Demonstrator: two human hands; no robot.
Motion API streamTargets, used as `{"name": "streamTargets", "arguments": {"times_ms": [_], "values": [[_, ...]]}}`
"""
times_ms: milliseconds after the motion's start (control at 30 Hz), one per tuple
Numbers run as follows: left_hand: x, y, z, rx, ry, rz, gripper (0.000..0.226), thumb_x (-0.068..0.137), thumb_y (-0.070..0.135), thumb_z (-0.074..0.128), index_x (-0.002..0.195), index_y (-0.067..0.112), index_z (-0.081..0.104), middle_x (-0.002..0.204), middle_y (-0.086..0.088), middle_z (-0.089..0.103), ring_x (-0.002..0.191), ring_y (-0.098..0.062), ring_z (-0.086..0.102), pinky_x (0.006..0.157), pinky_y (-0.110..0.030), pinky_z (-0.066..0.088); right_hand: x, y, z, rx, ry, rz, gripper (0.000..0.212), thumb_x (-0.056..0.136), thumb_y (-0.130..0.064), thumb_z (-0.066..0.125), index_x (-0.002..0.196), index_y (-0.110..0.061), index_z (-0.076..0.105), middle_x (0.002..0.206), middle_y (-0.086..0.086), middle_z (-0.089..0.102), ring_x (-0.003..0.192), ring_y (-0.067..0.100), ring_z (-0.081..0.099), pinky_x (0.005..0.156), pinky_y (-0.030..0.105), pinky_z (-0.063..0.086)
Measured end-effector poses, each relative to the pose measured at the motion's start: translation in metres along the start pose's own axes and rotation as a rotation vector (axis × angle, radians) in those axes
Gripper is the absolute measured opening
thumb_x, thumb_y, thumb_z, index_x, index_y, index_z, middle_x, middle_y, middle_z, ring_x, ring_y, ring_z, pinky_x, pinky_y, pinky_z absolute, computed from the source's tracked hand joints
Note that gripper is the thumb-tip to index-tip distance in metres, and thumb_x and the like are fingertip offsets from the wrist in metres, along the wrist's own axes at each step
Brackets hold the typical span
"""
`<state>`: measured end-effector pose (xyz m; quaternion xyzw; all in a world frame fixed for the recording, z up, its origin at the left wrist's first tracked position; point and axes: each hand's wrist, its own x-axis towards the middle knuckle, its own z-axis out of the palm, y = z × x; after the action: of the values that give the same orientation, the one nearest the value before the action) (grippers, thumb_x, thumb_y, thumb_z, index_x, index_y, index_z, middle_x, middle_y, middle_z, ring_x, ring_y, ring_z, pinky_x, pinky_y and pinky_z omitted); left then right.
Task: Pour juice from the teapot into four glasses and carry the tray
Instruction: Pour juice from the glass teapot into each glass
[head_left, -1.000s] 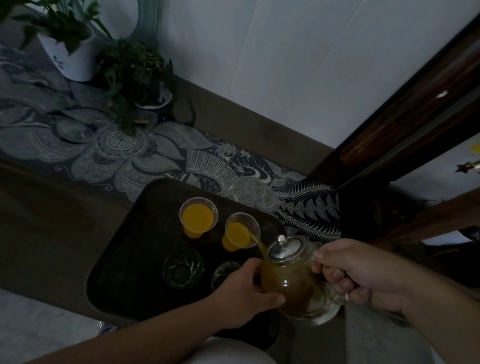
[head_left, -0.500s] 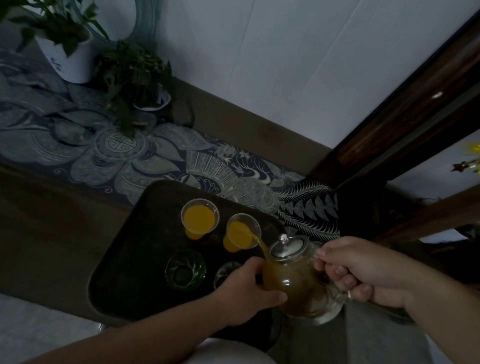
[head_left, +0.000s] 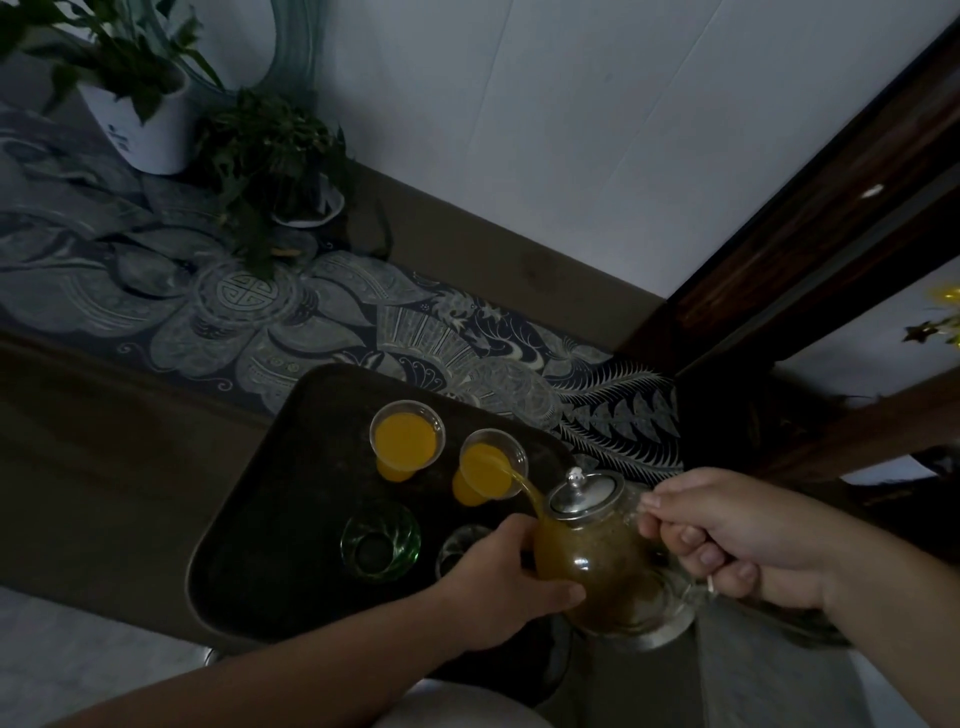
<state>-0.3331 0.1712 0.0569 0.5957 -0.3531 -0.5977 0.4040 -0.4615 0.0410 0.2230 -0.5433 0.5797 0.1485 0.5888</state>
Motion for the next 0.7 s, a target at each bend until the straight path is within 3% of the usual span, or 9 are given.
{"name": "streamTargets", "arguments": {"times_ms": [233, 433, 567, 700], "values": [[-0.0005, -0.0013, 0.0002, 0.034, 0.004, 0.010, 0.066, 0.075, 0.043, 0.080, 0.131, 0.032, 0.047, 0.125, 0.013, 0.059, 0.112, -0.008, 0.061, 0.099, -0.037, 0.053, -0.0011, 0.0024, -0.0008, -0.009, -0.008, 0.003, 0.023, 0.097, -0.023, 0.050, 0.085, -0.006, 0.058, 0.054, -0.003, 0.040, 0.043, 0.004, 0.031, 0.029, 0.013, 0.019], [-0.0033, 0.0000, 0.0001, 0.035, 0.000, 0.014, 0.068, 0.076, 0.042, 0.081, 0.133, 0.032, 0.046, 0.124, 0.015, 0.058, 0.112, -0.004, 0.058, 0.098, -0.031, 0.052, -0.0038, 0.0042, -0.0017, 0.001, -0.010, 0.001, 0.022, 0.096, -0.024, 0.051, 0.087, -0.005, 0.059, 0.054, -0.004, 0.041, 0.043, 0.004, 0.032, 0.028, 0.013, 0.020], [-0.0050, 0.0010, -0.0004, 0.040, -0.004, 0.026, 0.067, 0.078, 0.041, 0.080, 0.135, 0.032, 0.045, 0.124, 0.015, 0.058, 0.111, -0.001, 0.055, 0.088, -0.021, 0.048, -0.0044, 0.0054, -0.0014, 0.005, -0.009, -0.007, 0.023, 0.096, -0.024, 0.051, 0.086, -0.006, 0.059, 0.053, -0.004, 0.041, 0.042, 0.004, 0.032, 0.028, 0.013, 0.021], [-0.0056, 0.0011, 0.0007, 0.034, 0.002, 0.022, 0.067, 0.079, 0.039, 0.080, 0.135, 0.031, 0.045, 0.127, 0.014, 0.058, 0.114, -0.004, 0.056, 0.095, -0.027, 0.049, -0.0044, 0.0072, -0.0014, 0.016, -0.011, -0.009, 0.023, 0.097, -0.024, 0.051, 0.086, -0.005, 0.059, 0.054, -0.004, 0.041, 0.043, 0.004, 0.033, 0.029, 0.013, 0.021]]}}
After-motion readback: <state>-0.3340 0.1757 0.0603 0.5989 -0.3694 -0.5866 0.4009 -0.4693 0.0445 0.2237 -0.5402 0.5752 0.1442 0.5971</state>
